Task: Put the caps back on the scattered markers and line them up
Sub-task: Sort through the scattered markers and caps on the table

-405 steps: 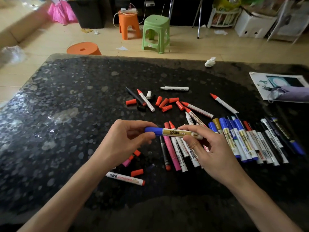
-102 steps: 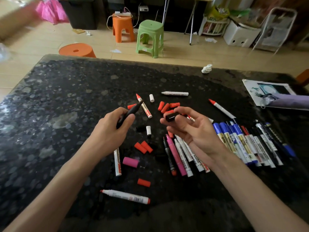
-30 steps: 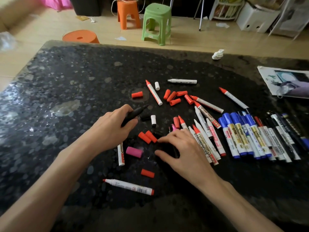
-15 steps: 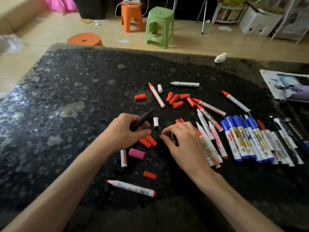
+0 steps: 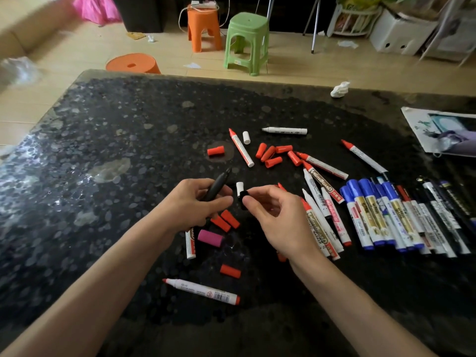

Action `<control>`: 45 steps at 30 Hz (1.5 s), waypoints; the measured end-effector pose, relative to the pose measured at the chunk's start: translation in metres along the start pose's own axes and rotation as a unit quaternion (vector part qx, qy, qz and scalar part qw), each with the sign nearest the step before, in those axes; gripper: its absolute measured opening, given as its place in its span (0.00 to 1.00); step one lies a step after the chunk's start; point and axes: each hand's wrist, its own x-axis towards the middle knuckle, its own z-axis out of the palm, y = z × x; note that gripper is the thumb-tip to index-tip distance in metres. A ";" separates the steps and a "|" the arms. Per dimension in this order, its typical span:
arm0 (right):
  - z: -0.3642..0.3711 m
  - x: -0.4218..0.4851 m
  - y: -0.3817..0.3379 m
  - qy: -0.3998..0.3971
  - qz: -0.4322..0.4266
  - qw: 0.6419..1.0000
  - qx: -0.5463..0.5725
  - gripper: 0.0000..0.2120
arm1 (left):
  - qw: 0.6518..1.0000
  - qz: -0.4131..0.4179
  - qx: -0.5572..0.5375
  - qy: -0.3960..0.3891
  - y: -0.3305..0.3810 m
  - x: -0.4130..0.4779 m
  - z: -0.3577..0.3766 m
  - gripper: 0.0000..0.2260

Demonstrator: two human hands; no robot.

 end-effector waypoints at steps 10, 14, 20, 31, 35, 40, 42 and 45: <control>0.002 -0.012 -0.012 -0.011 0.051 0.987 0.149 0.10 | 0.993 -0.032 -0.109 -0.032 0.010 -0.011 0.004 0.07; -0.002 0.003 -0.006 -0.015 -0.015 1.000 -0.009 0.12 | 0.990 -0.010 -0.104 0.094 0.012 -0.008 -0.010 0.05; 0.031 0.060 0.014 -0.011 -0.214 0.919 -0.331 0.16 | 0.981 0.025 -0.083 0.176 0.007 -0.005 -0.033 0.04; 0.006 0.033 -0.017 -0.066 -0.107 0.992 0.020 0.08 | 0.986 0.047 -0.086 0.132 0.012 -0.008 -0.028 0.05; -0.027 0.001 -0.027 -0.064 -0.046 0.993 0.092 0.11 | 0.989 0.125 -0.068 0.030 0.017 -0.012 -0.016 0.06; -0.063 -0.013 -0.026 -0.003 -0.037 0.997 0.064 0.11 | 0.961 0.243 0.129 0.004 0.016 -0.013 0.003 0.07; -0.069 -0.015 -0.025 0.012 -0.053 0.998 0.045 0.09 | 0.955 0.259 0.143 0.004 0.014 -0.012 0.007 0.07; -0.071 -0.015 -0.026 0.032 -0.074 0.996 0.036 0.10 | 0.943 0.286 0.173 0.000 0.011 -0.009 0.007 0.07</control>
